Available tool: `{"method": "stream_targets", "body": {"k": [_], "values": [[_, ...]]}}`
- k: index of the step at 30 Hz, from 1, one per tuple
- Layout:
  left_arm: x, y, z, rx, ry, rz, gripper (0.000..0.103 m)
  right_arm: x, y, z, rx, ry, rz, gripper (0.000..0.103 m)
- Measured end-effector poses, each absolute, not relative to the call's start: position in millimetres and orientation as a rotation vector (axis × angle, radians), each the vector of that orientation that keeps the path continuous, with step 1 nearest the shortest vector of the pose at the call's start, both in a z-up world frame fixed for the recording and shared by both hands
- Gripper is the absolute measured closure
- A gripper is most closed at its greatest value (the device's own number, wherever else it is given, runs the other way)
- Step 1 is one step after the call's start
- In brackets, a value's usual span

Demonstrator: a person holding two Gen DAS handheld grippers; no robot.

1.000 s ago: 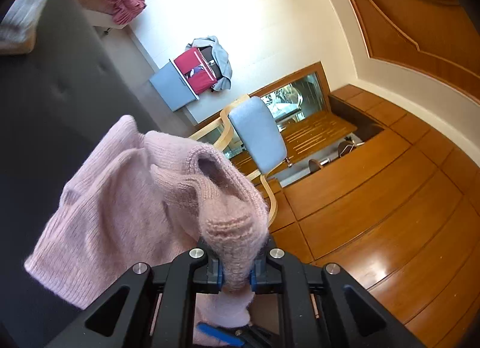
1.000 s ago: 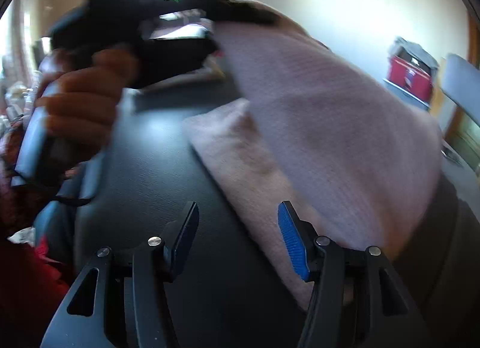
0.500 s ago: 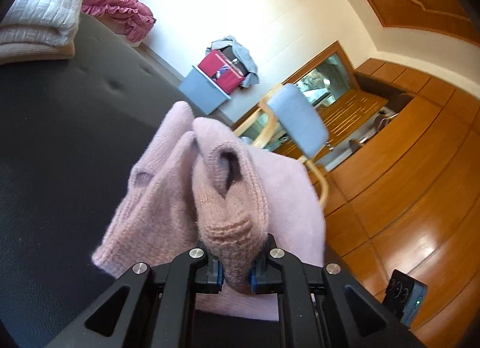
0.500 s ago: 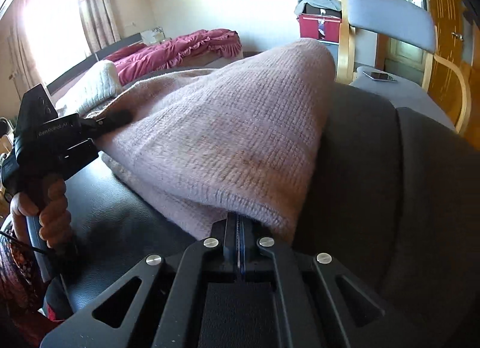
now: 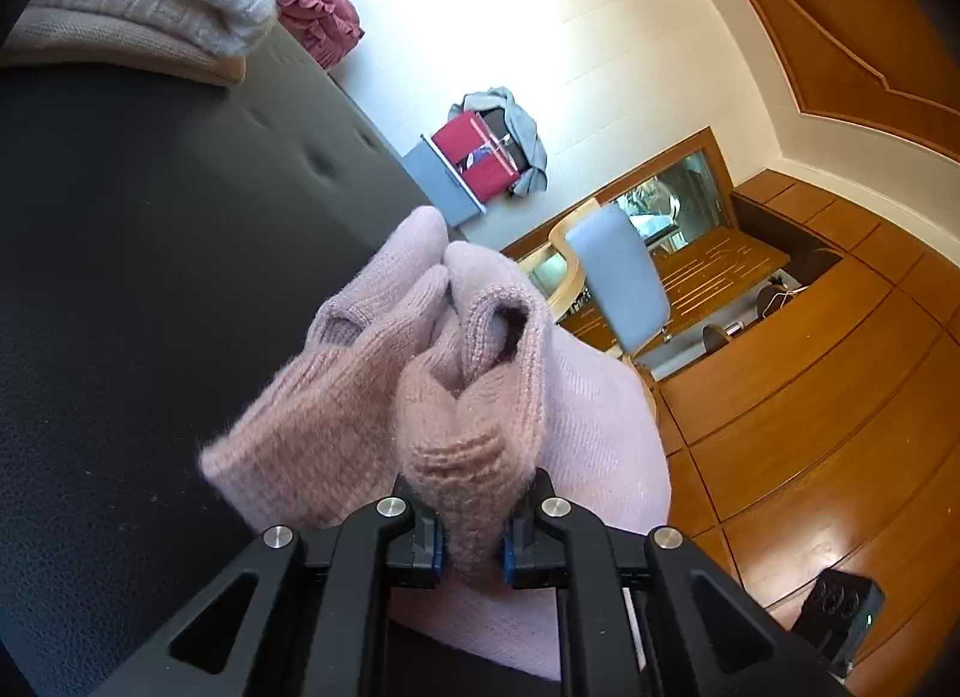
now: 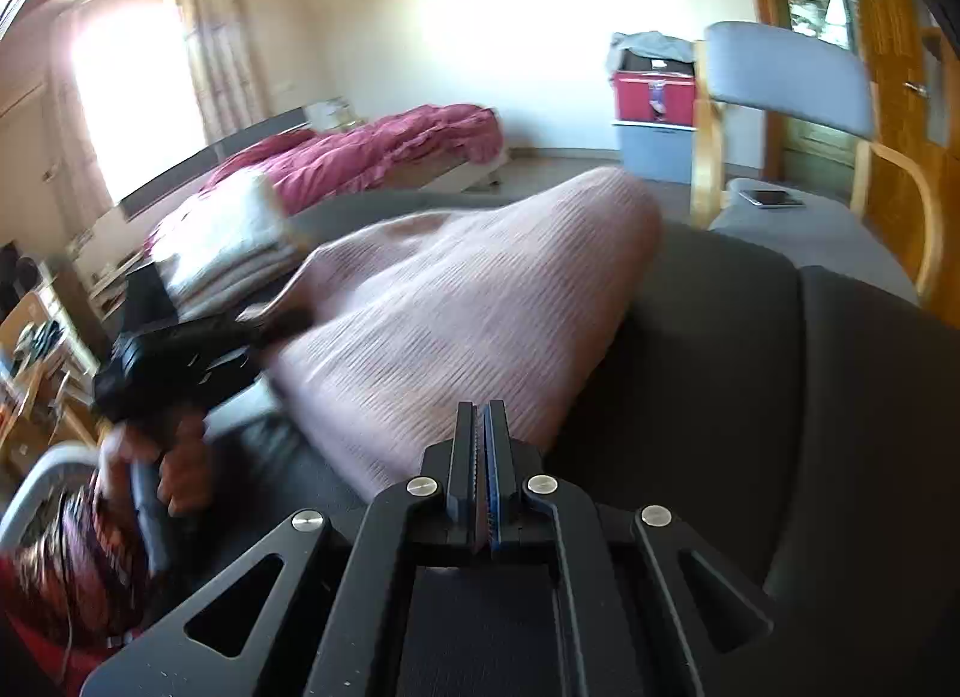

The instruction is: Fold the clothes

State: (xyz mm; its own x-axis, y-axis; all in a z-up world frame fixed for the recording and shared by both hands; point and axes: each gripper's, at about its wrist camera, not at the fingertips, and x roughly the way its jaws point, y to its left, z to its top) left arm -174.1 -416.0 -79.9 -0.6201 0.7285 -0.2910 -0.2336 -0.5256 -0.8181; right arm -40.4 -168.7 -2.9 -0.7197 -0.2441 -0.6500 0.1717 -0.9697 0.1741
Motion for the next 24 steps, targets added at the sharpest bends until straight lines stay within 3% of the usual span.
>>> {"method": "stream_targets", "body": {"k": [2, 5, 12, 24], "values": [[-170, -419, -79, -0.799, -1.036, 2.151, 0.092, -51, -177, -13, 1.115, -0.086, -2.684, 0.1], [-166, -434, -86, -0.722, -1.14, 2.085, 0.092, -55, -201, -33, 1.184, 0.199, -2.654, 0.101], [-167, -448, -97, -0.716, -1.245, 2.058, 0.092, -47, -176, -6, 1.083, -0.075, -2.593, 0.101], [-169, -448, -98, -0.737, -1.252, 2.047, 0.092, -42, -228, -31, 1.182, 0.289, -2.561, 0.097]]}}
